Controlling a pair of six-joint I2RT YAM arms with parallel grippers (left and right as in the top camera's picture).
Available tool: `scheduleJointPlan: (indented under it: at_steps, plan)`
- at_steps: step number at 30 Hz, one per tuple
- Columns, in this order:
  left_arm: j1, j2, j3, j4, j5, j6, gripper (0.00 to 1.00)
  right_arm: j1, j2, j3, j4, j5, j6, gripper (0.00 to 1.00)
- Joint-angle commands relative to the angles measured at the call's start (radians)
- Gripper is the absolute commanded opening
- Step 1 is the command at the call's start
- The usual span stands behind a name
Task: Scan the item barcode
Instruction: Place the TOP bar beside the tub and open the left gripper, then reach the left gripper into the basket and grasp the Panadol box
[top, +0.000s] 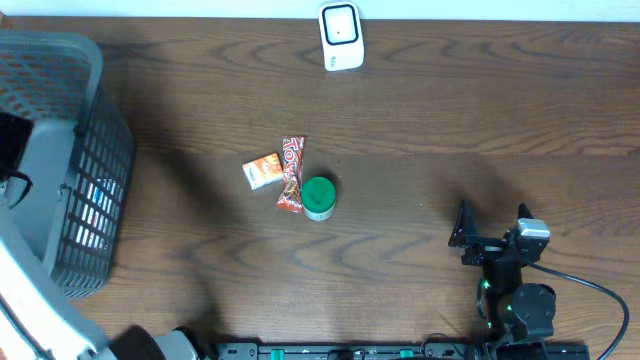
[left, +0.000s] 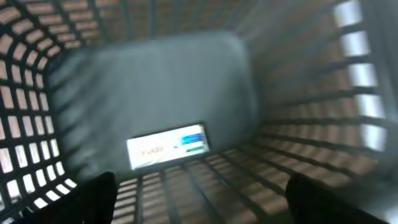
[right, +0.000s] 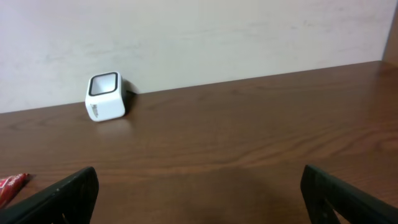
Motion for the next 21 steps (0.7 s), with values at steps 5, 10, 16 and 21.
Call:
scheduleJointPlan:
  at_steps: [5, 10, 16, 21]
  plan:
    - [0.016, 0.198, -0.002, -0.005, -0.013, 0.216, 0.9, 0.0, -0.006, -0.002, -0.003, 0.006, -0.011, 0.99]
    - [0.017, 0.329, -0.002, -0.038, -0.013, 0.393, 0.2, 0.0, -0.006, -0.002, -0.003, 0.006, -0.011, 0.99]
    - [0.017, 0.421, -0.002, -0.082, 0.128, 0.416, 0.08, 0.0, -0.006, -0.002, -0.003, 0.006, -0.011, 0.99]
    - [0.017, 0.484, -0.002, -0.132, 0.273, 0.377, 0.07, 0.0, -0.006, -0.002, -0.003, 0.006, -0.011, 0.99]
